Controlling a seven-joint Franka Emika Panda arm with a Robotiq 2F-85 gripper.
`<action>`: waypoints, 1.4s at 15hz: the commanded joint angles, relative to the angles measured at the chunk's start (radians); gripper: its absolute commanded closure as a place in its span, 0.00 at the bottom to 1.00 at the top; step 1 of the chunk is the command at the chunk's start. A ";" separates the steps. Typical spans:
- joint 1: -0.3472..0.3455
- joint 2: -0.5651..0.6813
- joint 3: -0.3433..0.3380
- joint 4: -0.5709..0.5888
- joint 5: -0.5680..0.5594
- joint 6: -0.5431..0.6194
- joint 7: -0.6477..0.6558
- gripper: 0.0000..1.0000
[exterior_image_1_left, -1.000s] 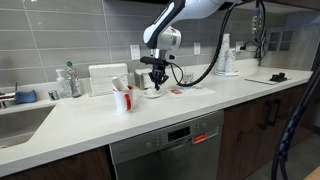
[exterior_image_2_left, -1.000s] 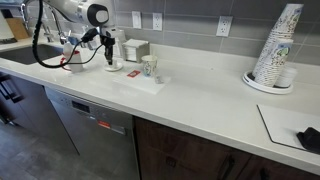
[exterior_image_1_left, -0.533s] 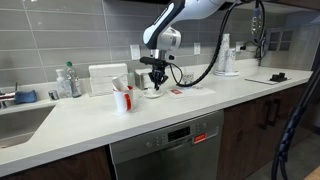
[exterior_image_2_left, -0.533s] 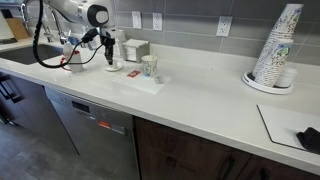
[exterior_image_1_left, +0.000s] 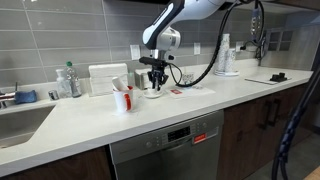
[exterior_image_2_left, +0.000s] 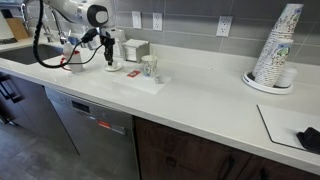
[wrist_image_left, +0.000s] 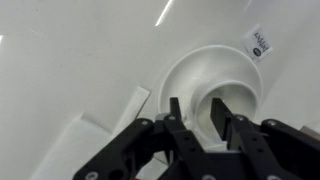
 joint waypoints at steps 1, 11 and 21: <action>0.004 -0.008 -0.004 -0.007 0.017 0.008 -0.001 0.30; 0.018 -0.237 -0.003 -0.190 -0.106 0.030 -0.272 0.00; 0.012 -0.616 0.024 -0.533 -0.254 0.035 -0.688 0.00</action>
